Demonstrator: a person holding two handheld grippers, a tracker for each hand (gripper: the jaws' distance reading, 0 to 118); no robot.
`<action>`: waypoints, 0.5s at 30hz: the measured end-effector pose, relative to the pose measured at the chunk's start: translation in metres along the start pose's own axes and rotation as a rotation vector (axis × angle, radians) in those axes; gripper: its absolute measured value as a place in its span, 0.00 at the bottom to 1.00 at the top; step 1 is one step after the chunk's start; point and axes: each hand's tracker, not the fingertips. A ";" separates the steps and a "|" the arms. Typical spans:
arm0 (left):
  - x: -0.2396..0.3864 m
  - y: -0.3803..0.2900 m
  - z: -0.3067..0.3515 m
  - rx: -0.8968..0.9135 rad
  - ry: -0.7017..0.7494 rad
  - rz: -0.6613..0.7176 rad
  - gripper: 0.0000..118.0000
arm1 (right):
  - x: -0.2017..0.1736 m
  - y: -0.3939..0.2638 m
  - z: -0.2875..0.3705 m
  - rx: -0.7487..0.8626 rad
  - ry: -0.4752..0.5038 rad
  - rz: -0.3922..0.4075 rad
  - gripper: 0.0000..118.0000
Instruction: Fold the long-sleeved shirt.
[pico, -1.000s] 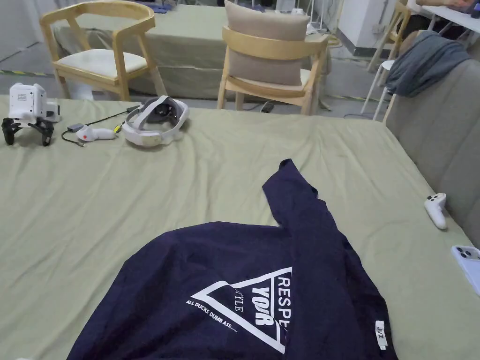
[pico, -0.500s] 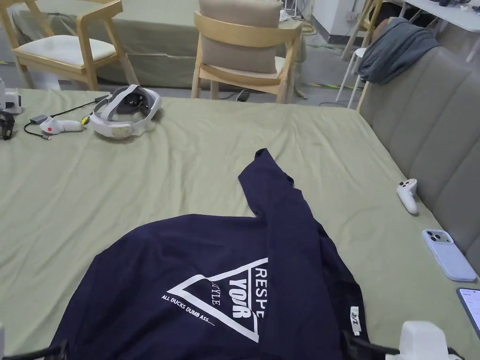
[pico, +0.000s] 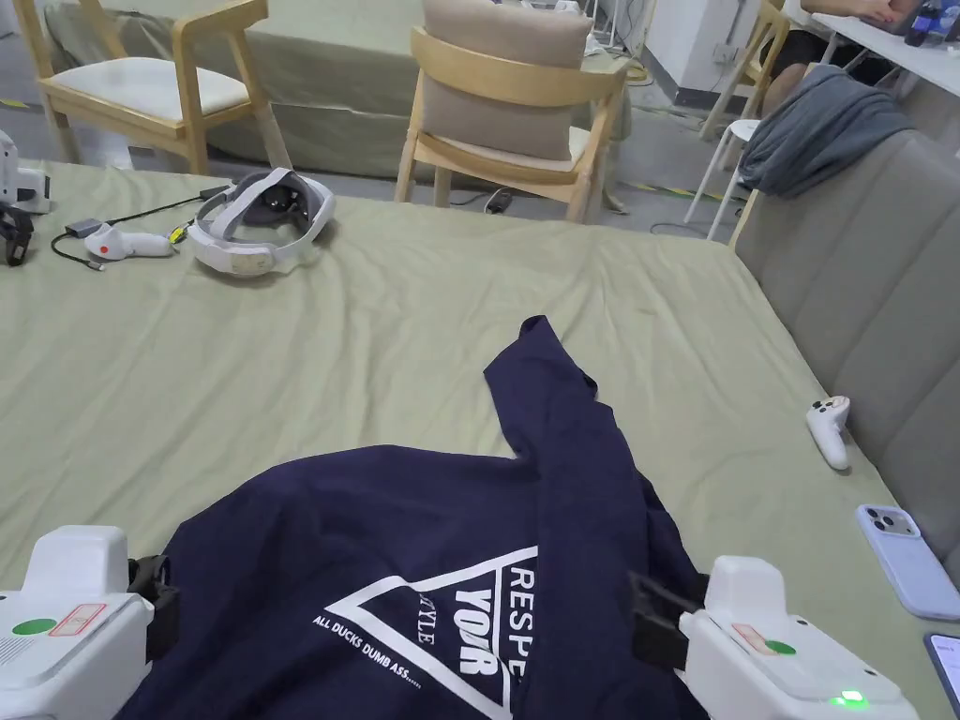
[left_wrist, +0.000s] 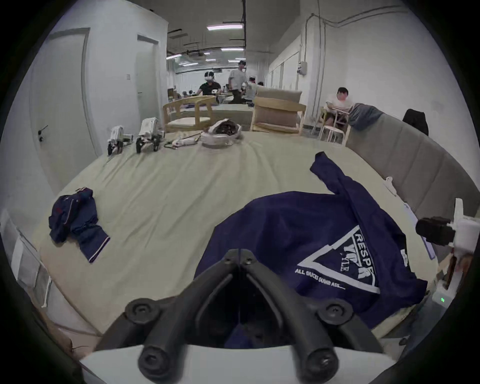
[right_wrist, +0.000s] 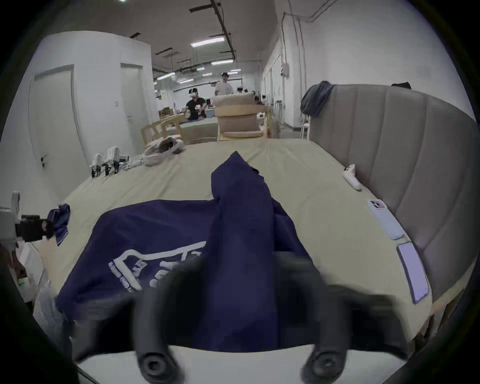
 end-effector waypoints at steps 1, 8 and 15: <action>0.000 0.001 -0.005 -0.008 0.004 -0.001 0.03 | 0.001 0.008 -0.015 -0.026 -0.022 0.011 0.94; -0.003 0.012 -0.052 -0.066 0.021 0.014 0.03 | 0.026 0.076 -0.143 -0.098 -0.004 0.038 1.00; 0.000 0.027 -0.086 -0.069 0.032 -0.005 0.03 | 0.052 0.117 -0.242 -0.164 -0.012 -0.070 0.93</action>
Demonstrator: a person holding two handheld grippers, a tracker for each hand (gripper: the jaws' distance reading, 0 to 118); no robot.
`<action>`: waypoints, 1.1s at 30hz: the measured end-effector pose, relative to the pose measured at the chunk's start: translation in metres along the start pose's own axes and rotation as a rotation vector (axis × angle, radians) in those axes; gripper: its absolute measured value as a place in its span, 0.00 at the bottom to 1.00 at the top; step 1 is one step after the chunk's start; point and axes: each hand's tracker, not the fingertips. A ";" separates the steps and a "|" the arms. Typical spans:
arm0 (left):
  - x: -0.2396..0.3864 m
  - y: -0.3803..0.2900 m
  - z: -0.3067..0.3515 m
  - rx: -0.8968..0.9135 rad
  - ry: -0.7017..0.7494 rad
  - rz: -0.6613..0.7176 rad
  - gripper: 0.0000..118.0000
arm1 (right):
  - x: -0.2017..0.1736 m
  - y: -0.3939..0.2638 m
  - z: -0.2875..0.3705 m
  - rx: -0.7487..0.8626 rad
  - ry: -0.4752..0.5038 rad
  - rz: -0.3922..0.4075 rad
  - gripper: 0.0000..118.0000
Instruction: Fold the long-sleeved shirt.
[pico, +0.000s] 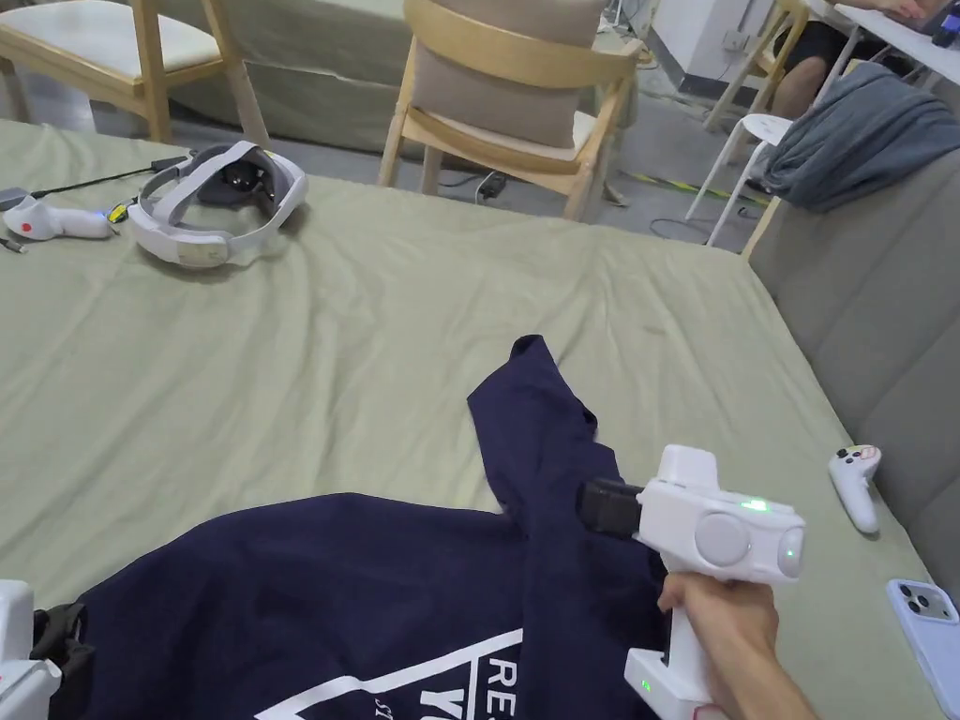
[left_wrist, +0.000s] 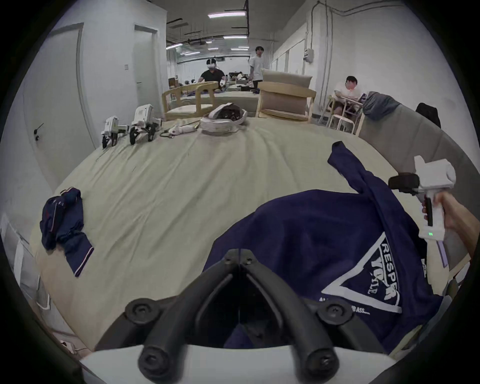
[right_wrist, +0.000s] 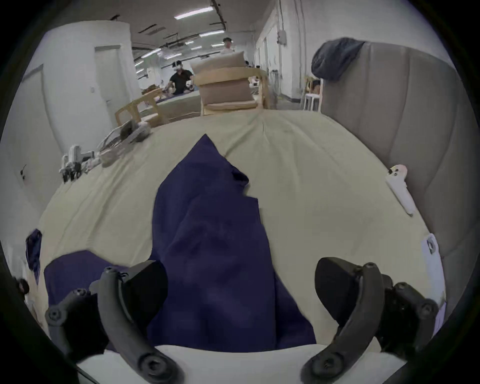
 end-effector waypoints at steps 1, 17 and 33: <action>0.001 0.003 -0.004 0.001 0.000 -0.005 0.03 | 0.002 0.006 -0.008 -0.012 -0.003 -0.013 0.91; 0.000 0.035 -0.057 -0.017 -0.012 -0.042 0.03 | 0.004 0.007 -0.054 -0.129 0.056 0.038 0.77; -0.031 0.106 -0.181 -0.471 -0.297 0.048 0.93 | -0.009 -0.006 -0.041 -0.151 0.088 0.027 0.06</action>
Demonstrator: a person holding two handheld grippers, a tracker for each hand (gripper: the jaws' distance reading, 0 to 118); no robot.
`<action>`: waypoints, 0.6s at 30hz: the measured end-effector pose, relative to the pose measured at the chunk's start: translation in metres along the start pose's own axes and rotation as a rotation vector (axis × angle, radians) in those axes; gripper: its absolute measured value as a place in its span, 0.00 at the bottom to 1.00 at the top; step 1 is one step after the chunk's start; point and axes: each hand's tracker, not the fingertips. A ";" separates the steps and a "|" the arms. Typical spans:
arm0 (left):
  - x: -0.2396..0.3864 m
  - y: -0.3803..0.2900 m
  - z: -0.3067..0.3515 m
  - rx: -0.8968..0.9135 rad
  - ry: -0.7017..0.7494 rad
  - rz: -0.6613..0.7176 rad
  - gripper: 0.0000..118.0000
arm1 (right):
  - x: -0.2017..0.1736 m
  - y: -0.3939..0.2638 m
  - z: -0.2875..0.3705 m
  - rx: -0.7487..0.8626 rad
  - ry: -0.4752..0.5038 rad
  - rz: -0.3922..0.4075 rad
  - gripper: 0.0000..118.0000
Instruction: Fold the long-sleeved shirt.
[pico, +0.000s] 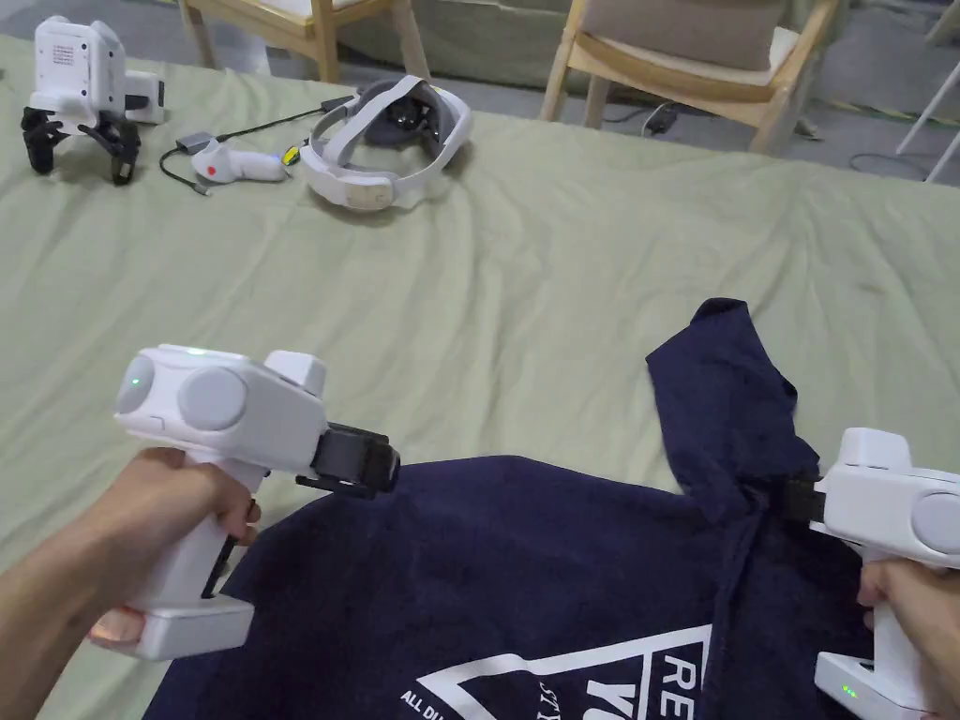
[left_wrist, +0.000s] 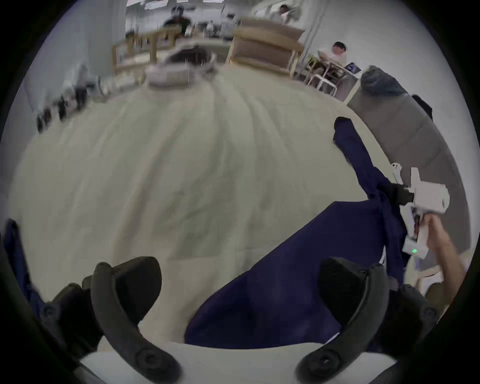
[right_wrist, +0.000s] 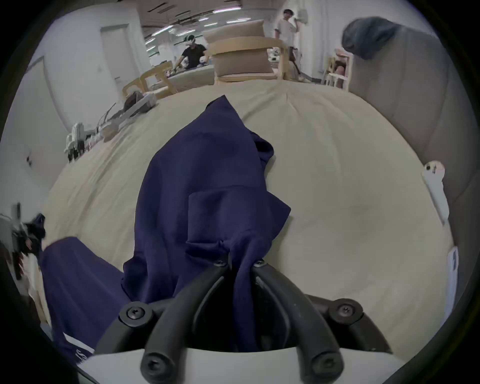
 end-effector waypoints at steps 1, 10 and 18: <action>0.000 0.003 -0.008 -0.062 -0.014 0.018 0.92 | 0.001 0.000 0.000 -0.002 0.005 -0.015 0.06; 0.033 -0.015 -0.014 -0.025 0.051 -0.164 0.41 | -0.009 -0.006 0.012 0.023 -0.035 0.090 0.06; 0.053 -0.053 0.035 0.124 0.004 -0.135 0.08 | -0.007 -0.018 0.076 0.173 0.038 0.096 0.05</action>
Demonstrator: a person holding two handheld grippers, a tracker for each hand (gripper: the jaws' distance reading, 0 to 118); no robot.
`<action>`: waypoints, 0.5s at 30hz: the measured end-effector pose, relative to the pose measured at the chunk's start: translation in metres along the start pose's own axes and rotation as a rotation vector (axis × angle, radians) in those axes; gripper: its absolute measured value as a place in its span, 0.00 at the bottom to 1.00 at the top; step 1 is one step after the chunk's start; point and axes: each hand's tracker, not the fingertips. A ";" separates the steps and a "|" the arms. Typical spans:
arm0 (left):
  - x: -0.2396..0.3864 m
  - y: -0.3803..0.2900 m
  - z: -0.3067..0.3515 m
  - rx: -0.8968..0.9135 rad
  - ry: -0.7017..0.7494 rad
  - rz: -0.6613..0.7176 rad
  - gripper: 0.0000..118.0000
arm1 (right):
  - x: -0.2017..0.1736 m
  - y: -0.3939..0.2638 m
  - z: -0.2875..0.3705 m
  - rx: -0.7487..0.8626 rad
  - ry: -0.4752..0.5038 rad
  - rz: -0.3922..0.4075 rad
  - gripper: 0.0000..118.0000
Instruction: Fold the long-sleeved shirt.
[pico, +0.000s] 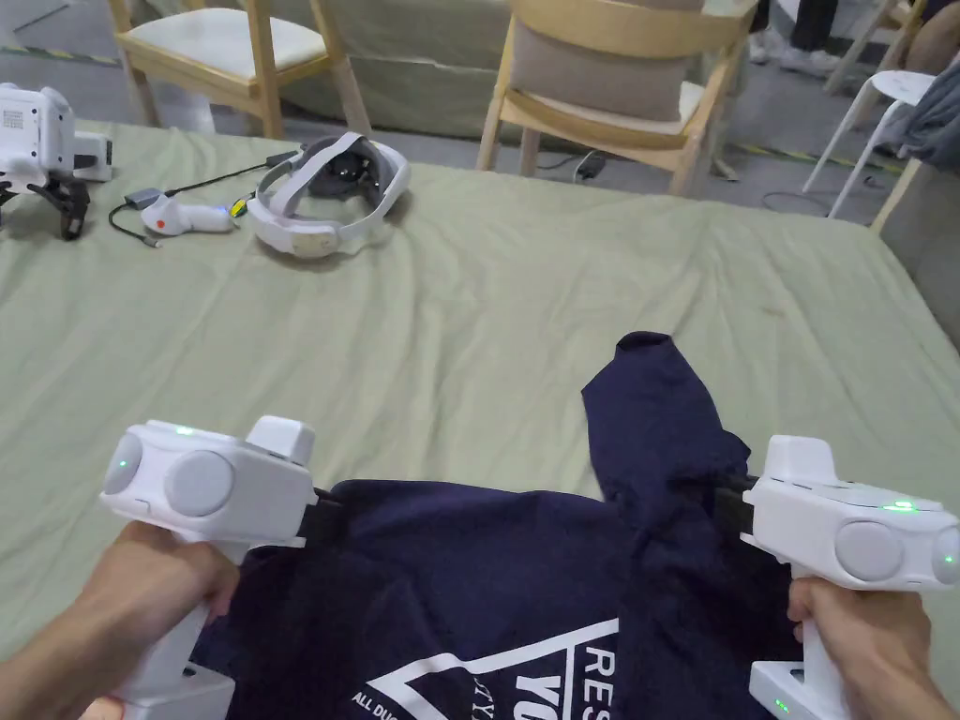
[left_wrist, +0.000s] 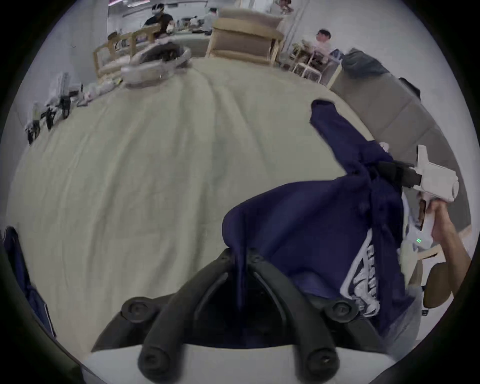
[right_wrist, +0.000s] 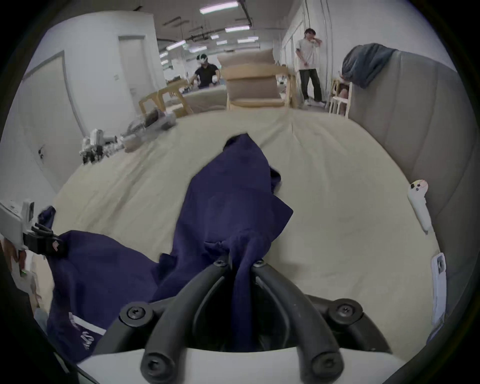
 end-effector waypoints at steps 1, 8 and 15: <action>0.004 -0.004 0.014 0.027 -0.014 0.017 0.08 | 0.001 0.003 0.013 0.027 0.010 -0.014 0.05; 0.034 -0.018 0.135 0.348 -0.060 0.002 0.08 | -0.017 0.037 0.127 0.223 0.042 0.018 0.05; 0.056 -0.001 0.275 0.636 -0.036 -0.048 0.08 | -0.043 0.107 0.263 0.471 0.085 0.046 0.05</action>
